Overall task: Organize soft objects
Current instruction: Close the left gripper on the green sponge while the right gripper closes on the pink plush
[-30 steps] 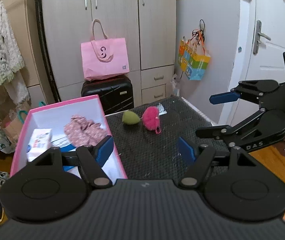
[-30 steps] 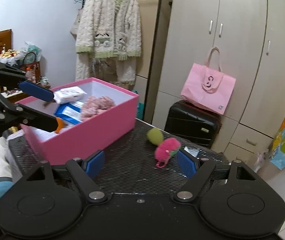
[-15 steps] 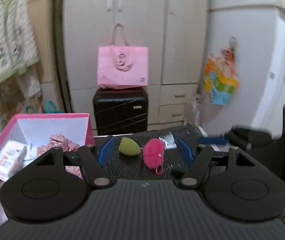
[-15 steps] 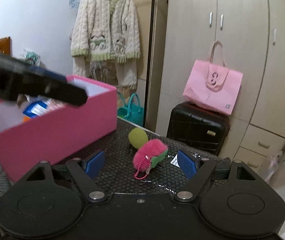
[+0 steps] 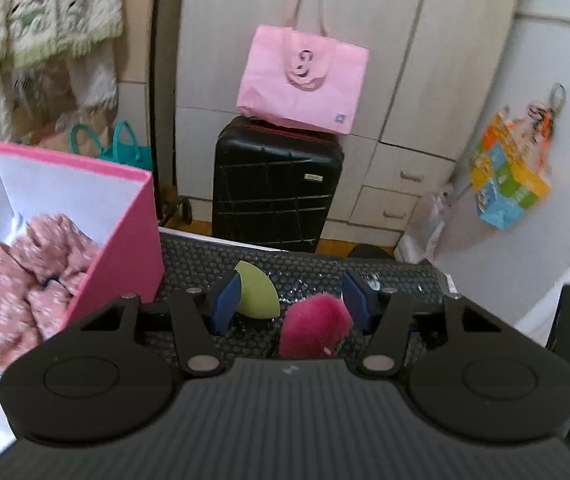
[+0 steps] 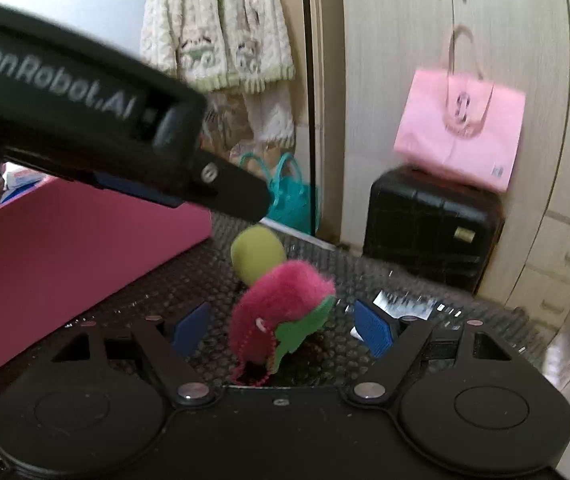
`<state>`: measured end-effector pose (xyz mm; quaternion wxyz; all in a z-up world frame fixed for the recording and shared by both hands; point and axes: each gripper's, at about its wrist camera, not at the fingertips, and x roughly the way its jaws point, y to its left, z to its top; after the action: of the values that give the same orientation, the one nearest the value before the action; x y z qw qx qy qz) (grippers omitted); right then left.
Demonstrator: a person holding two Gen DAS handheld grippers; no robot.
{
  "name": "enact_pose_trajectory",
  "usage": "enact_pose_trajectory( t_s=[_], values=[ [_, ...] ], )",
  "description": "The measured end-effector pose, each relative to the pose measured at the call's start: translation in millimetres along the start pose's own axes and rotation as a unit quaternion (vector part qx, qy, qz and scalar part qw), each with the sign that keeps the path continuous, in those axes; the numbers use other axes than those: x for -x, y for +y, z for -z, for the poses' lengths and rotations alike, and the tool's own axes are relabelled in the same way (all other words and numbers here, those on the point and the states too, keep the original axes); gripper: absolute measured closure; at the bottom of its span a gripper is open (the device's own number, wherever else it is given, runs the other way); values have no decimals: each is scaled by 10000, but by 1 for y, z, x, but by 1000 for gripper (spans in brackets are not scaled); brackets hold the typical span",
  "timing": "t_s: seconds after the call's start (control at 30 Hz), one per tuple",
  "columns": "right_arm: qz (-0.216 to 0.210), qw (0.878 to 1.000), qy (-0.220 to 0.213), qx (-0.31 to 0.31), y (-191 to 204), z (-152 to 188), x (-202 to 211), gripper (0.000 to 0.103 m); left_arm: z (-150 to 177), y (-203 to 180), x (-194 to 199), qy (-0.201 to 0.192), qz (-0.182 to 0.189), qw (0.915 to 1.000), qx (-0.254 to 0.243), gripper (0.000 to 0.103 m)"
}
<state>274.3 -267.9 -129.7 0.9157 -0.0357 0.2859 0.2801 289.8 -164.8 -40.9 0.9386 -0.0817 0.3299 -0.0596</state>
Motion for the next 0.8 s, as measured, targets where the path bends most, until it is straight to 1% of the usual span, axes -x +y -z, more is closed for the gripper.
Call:
enact_pose_trajectory(
  t_s=[0.03,0.1,0.17,0.27,0.37,0.4,0.47,0.6,0.67,0.8],
  values=[
    [-39,10000,49,-44,-1,0,-3,25,0,0,-4,-17,-99,9999,45,48],
    [-86,9999,109,-54,-1,2,-8,34,0,1,-12,-72,-263,9995,172,48],
    [-74,9999,132,-82,-2,2,-10,55,1,5,-18,-94,-429,9983,389,50],
    [-132,9996,128,-219,-5,4,-7,57,0,6,-26,-132,-605,9967,529,51],
    [-154,9992,172,-332,-6,7,-3,58,1,4,-32,-171,-784,9956,487,53],
    [-146,9991,169,-357,-6,8,-1,58,2,3,-36,-130,-809,9956,456,53],
    [-53,9989,143,-436,-8,8,4,58,4,2,-43,10,-862,9955,401,53],
    [118,9988,99,-458,-13,11,12,58,8,5,-57,54,-1124,9926,458,53],
    [137,9988,89,-456,-15,13,14,58,11,7,-61,20,-1200,9915,497,53],
    [76,9985,54,-533,-17,18,15,58,17,4,-67,-183,-1231,9911,483,53]
  ],
)
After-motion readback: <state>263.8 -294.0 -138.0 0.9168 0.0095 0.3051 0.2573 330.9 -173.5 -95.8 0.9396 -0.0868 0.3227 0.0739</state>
